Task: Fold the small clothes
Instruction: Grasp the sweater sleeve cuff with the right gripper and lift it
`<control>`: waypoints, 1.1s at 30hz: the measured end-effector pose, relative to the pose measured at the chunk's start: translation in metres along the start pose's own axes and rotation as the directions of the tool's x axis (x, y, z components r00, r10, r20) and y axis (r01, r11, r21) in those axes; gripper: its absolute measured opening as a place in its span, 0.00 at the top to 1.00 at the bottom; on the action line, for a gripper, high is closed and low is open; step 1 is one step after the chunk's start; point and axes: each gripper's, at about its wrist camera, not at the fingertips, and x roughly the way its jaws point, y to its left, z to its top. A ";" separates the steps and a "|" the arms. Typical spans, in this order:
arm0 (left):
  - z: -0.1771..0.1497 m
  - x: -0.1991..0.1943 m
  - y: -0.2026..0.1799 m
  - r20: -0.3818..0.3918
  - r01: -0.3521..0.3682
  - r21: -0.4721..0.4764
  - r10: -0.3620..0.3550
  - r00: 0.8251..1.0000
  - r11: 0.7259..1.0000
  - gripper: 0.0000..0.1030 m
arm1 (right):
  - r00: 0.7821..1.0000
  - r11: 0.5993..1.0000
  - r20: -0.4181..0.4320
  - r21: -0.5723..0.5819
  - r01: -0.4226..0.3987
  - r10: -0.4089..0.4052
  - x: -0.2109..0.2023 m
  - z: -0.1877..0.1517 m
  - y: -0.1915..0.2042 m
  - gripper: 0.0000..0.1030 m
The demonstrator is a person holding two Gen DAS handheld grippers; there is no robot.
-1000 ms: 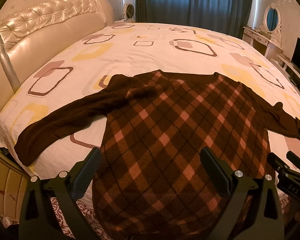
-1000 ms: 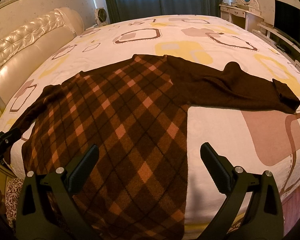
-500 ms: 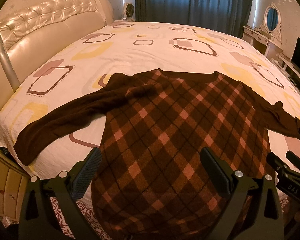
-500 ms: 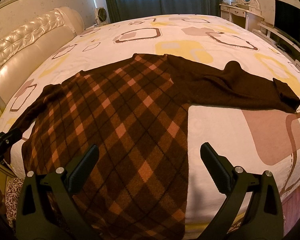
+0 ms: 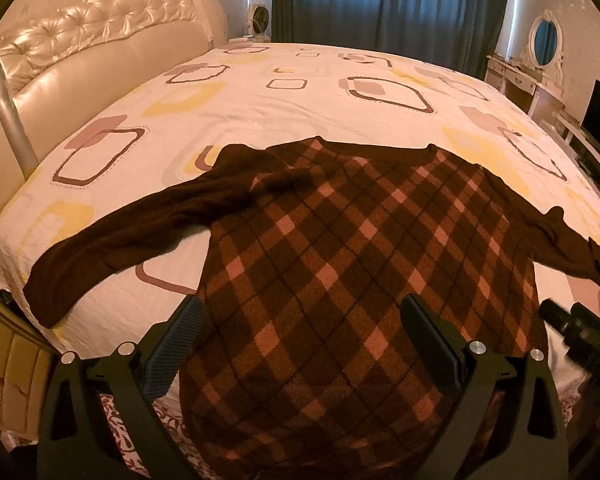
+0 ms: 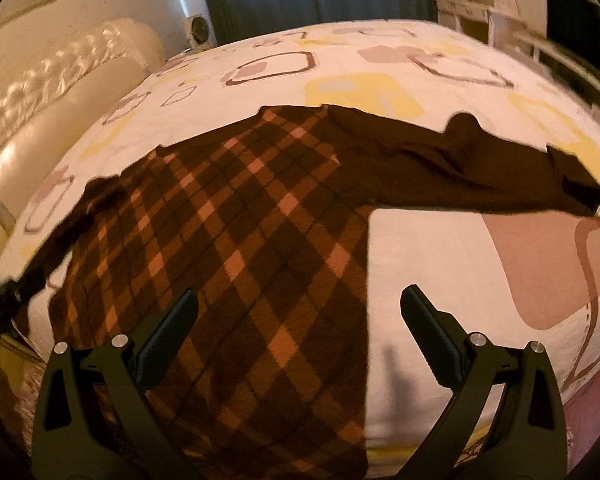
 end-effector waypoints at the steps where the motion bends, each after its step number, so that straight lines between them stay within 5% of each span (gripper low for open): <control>1: 0.000 0.001 0.001 -0.002 0.003 -0.005 -0.003 1.000 1.000 0.05 | 1.000 0.999 -0.009 0.037 -0.015 0.016 0.000 0.005 -0.010 0.02; 6: 0.000 0.007 0.007 -0.012 0.020 -0.035 -0.020 1.000 0.999 0.05 | 0.997 0.947 0.016 0.312 -0.073 0.072 -0.010 0.034 -0.102 0.02; 9: 0.000 0.011 0.012 -0.023 0.014 -0.046 -0.015 1.000 0.999 0.05 | 0.995 0.904 0.026 0.420 0.079 -0.100 -0.022 0.049 -0.174 0.04; 12: -0.001 0.016 0.015 -0.032 0.002 -0.054 -0.004 0.999 0.999 0.05 | 0.919 0.860 -0.008 0.348 0.373 -0.395 -0.029 0.063 -0.222 0.09; 17: -0.003 0.031 0.020 -0.073 -0.030 -0.064 0.025 0.997 0.997 0.05 | 0.821 0.804 0.017 0.212 0.555 -0.571 -0.015 0.082 -0.246 0.09; 21: -0.006 0.039 0.020 -0.110 -0.043 -0.075 0.034 0.993 0.996 0.05 | 0.853 0.845 -0.012 0.129 0.518 -0.521 0.018 0.094 -0.260 0.11; 22: -0.007 0.039 0.019 -0.114 -0.044 -0.075 0.036 0.993 0.996 0.05 | 0.857 0.848 -0.040 0.127 0.515 -0.515 0.025 0.094 -0.267 0.29; 23: -0.007 0.039 0.018 -0.115 -0.045 -0.073 0.036 0.993 0.996 0.05 | 0.860 0.850 -0.069 0.132 0.509 -0.505 0.030 0.093 -0.273 0.57; 26: -0.005 0.039 0.015 -0.113 -0.045 -0.063 0.038 0.993 0.997 0.05 | 0.896 0.869 -0.094 0.218 0.443 -0.433 0.028 0.093 -0.293 0.92; 29: -0.005 0.041 0.012 -0.119 -0.040 -0.062 0.033 0.992 0.997 0.05 | 0.932 0.866 -0.059 0.353 0.355 -0.358 0.001 0.086 -0.322 0.93; 33: -0.007 0.045 0.007 -0.136 -0.029 -0.060 0.020 0.991 0.998 0.05 | 0.977 0.779 0.010 0.605 0.165 -0.215 -0.035 0.056 -0.380 0.94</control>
